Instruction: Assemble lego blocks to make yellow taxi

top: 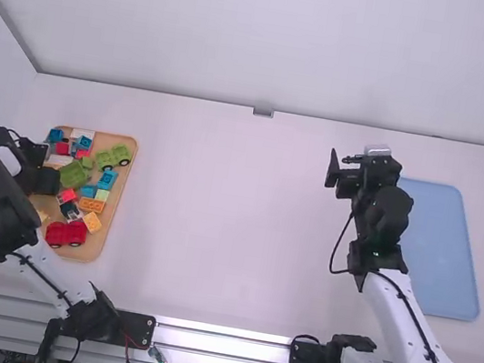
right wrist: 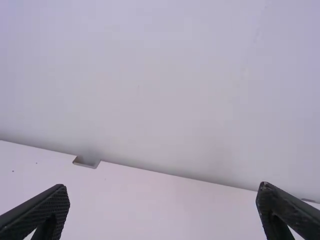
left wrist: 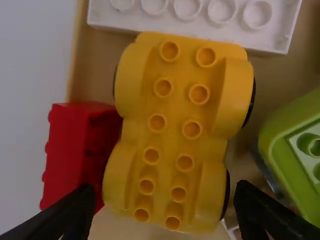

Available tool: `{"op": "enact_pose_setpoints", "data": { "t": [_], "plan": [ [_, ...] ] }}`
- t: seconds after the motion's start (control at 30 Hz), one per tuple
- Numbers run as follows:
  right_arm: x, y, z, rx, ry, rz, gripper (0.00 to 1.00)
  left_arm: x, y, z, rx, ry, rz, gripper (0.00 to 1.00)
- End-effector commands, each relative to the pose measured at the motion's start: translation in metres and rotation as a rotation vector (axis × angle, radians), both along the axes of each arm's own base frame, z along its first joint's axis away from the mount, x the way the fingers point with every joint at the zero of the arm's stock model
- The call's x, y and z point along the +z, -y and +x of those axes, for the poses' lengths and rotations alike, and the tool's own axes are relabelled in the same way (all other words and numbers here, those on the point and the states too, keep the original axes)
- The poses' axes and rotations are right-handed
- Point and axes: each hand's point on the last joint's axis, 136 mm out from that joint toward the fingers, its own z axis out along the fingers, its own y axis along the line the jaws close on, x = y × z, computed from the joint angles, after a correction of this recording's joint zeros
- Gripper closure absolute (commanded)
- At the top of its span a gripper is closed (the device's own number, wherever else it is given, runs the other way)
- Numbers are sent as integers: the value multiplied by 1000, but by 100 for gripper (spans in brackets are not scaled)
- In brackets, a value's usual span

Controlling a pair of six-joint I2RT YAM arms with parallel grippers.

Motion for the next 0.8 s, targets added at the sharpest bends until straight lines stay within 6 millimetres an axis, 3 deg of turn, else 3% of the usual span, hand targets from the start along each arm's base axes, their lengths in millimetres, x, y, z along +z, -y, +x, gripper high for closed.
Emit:
{"op": "enact_pose_setpoints", "data": {
  "t": [0.0, 0.27, 0.63, 0.77],
  "plan": [
    [13, -1, 4, 1, 27, 3, 1, -7, 6, -1, -3, -3, -20, 25],
    [13, -1, 4, 1, 27, 3, 1, -7, 5, 8, -18, 49, -17, 25],
    [13, -1, 4, 1, 28, 3, 1, -23, 10, 4, -42, 69, 14, 25],
    [13, -1, 4, 1, 27, 3, 1, -24, 11, 5, -42, 73, 13, 41]
  ]
}}
